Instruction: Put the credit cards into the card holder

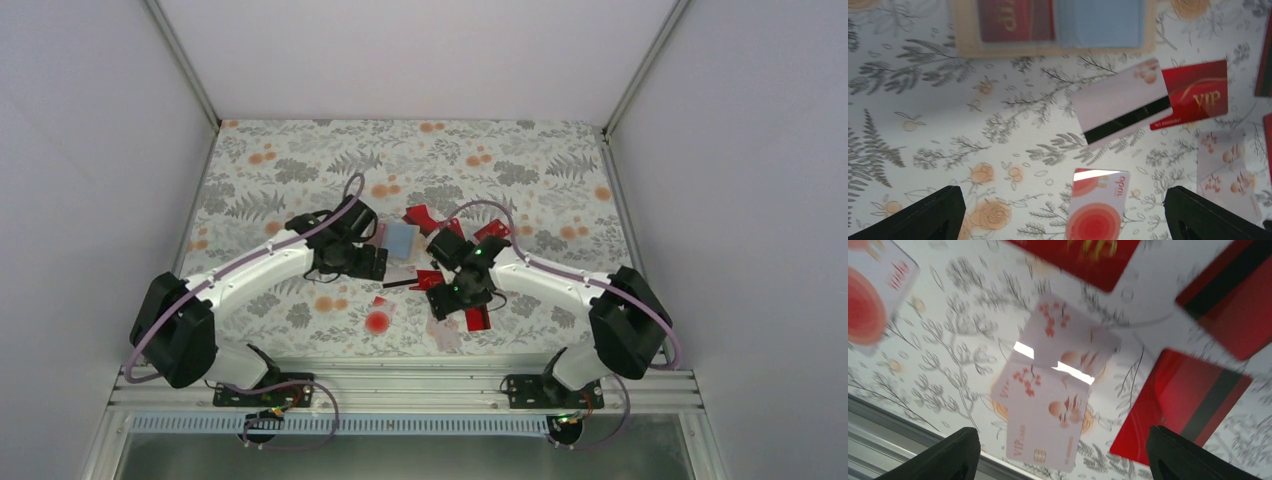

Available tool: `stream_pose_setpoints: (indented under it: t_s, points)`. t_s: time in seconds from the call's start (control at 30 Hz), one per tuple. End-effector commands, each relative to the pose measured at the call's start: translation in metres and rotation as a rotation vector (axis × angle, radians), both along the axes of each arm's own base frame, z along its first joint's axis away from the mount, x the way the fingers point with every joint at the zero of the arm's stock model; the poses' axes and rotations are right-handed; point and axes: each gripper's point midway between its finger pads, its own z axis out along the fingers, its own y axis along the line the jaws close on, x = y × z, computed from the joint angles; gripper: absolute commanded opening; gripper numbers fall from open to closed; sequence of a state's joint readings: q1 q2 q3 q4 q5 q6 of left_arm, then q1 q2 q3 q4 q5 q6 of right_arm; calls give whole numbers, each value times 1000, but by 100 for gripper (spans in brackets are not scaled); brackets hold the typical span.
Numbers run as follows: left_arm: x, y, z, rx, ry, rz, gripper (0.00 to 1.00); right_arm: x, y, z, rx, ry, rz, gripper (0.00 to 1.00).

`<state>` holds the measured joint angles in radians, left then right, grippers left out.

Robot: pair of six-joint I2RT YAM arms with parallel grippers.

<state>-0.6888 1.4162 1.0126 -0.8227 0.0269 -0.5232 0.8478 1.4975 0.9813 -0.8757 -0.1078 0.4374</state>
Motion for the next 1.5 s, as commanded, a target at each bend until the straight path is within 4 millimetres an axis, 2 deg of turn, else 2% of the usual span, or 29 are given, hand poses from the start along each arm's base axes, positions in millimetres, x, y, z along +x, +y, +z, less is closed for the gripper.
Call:
stream_pose_setpoints:
  t_s: [0.0,0.2,0.4,0.57,0.73,0.83,0.93,1.07,1.2,1.47]
  points:
    - [12,9,9,-50,-51,16,100,-27,-3,-12,-35,52,-55,84]
    - [13,18,16,-49,-101,-30,100,-47,3,-22,-61,85,-76,87]
    - [0,18,25,-99,-113,-67,100,-57,3,-31,-146,104,-64,88]
    - [-7,22,33,-107,-134,-85,100,-58,3,-38,-187,98,-46,87]
    - [-10,34,27,-81,-179,-67,100,-54,4,-45,-194,69,-39,86]
    - [-8,37,32,-80,-204,-52,100,-51,2,-48,-220,50,-41,86]
    - [-7,40,37,-80,-231,-41,100,-49,8,-51,-201,46,-36,86]
    - [-7,41,38,-79,-238,-36,100,-48,9,-65,-228,55,-33,85]
    - [-7,41,40,-84,-245,-37,100,-43,16,-67,-214,45,-34,83]
    - [-8,40,42,-91,-247,-46,100,-48,3,-80,-288,66,-51,74]
